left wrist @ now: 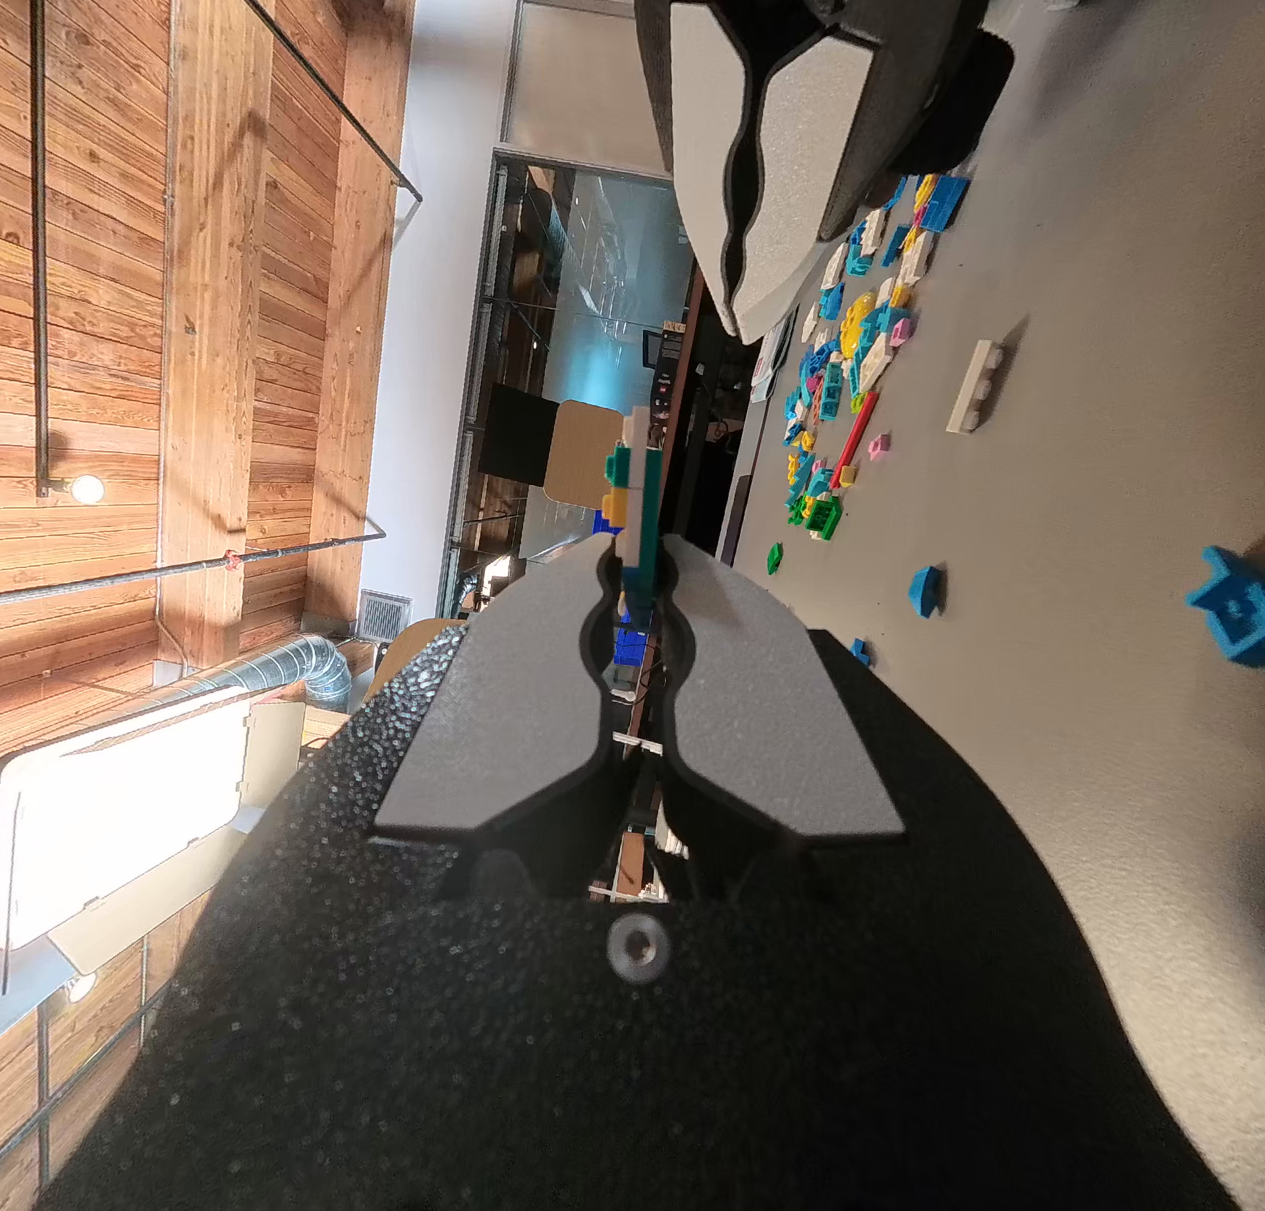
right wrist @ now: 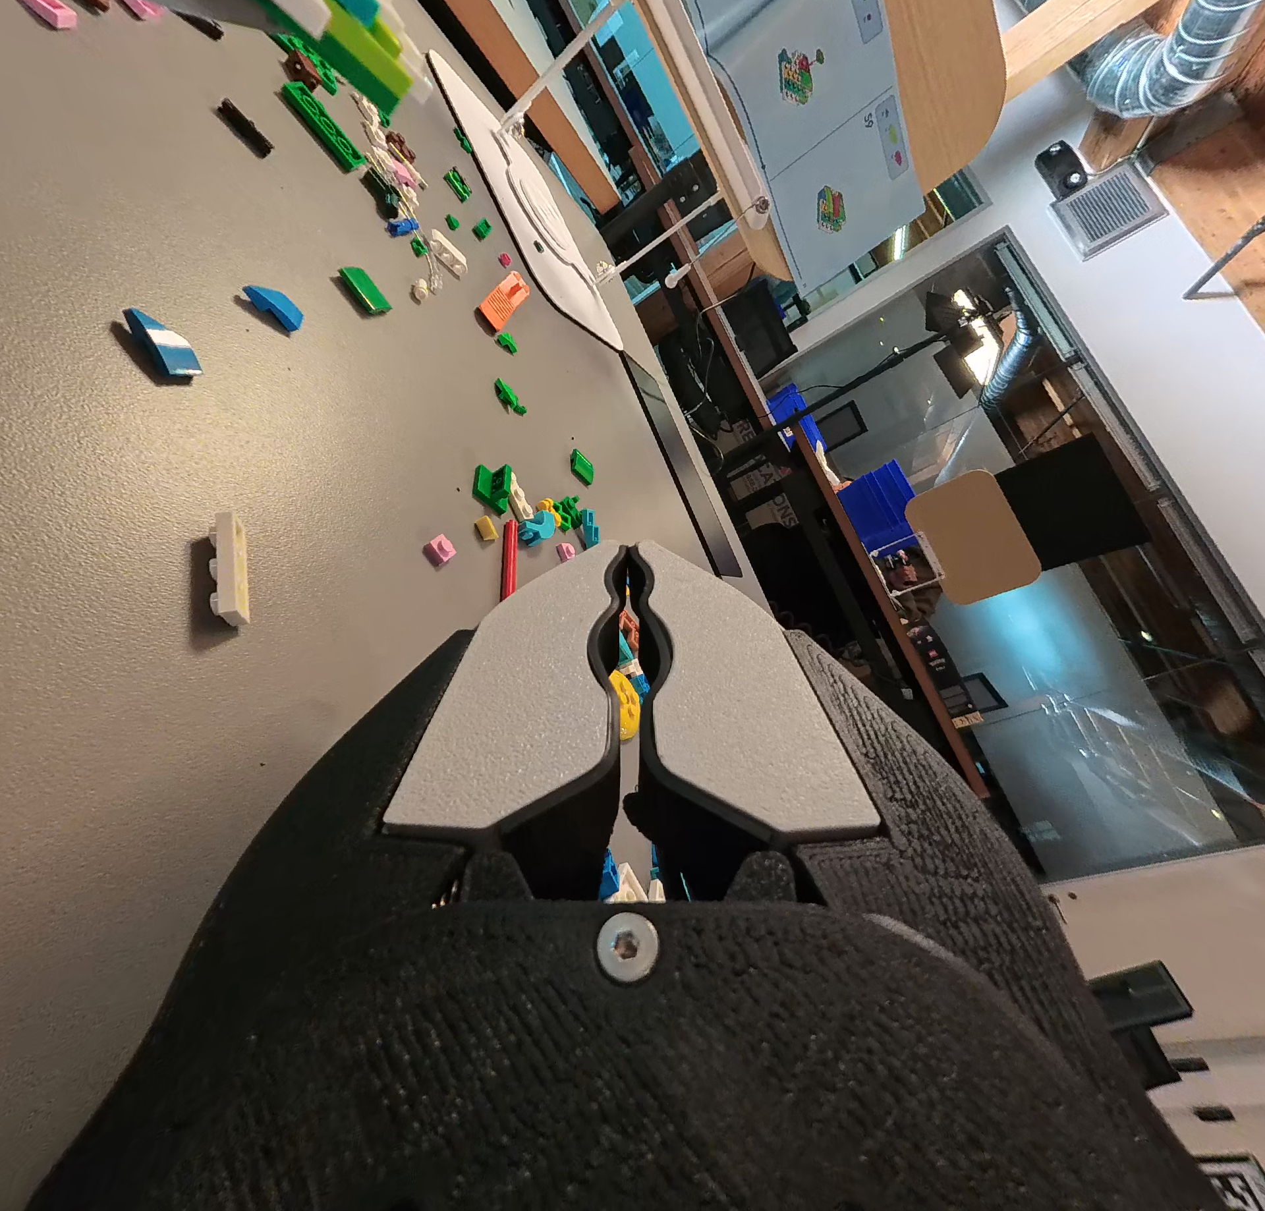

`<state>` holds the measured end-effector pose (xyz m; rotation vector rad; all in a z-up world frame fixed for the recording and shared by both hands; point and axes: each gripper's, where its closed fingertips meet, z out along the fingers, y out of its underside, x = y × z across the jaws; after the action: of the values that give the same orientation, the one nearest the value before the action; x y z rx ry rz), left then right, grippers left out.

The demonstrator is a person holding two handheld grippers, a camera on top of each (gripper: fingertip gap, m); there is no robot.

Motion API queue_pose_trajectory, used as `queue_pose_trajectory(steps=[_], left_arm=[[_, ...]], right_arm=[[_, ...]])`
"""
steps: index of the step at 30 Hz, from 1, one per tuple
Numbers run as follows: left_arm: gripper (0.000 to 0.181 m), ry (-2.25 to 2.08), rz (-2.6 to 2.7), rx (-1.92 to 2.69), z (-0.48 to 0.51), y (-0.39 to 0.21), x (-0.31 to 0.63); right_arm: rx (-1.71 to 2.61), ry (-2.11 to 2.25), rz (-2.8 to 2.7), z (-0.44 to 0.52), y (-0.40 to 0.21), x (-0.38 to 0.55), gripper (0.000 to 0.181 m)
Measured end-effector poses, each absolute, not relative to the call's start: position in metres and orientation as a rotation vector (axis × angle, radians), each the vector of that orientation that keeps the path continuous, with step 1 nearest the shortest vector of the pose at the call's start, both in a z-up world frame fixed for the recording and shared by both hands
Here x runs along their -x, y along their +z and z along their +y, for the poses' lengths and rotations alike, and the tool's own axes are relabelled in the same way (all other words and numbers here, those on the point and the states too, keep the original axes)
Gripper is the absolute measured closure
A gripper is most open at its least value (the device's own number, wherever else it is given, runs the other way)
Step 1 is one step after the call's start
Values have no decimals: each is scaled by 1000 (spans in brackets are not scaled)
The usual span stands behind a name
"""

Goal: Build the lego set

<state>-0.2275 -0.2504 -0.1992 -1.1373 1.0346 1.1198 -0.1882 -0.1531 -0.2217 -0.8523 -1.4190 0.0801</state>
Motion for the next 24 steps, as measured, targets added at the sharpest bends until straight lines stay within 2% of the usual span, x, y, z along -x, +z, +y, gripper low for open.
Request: queue_pose_trajectory(steps=[24], left_arm=[[173,1056,1155,1172,-251,-217,217]], right_arm=[[1058,186,-1063,-100,-191,145,181]])
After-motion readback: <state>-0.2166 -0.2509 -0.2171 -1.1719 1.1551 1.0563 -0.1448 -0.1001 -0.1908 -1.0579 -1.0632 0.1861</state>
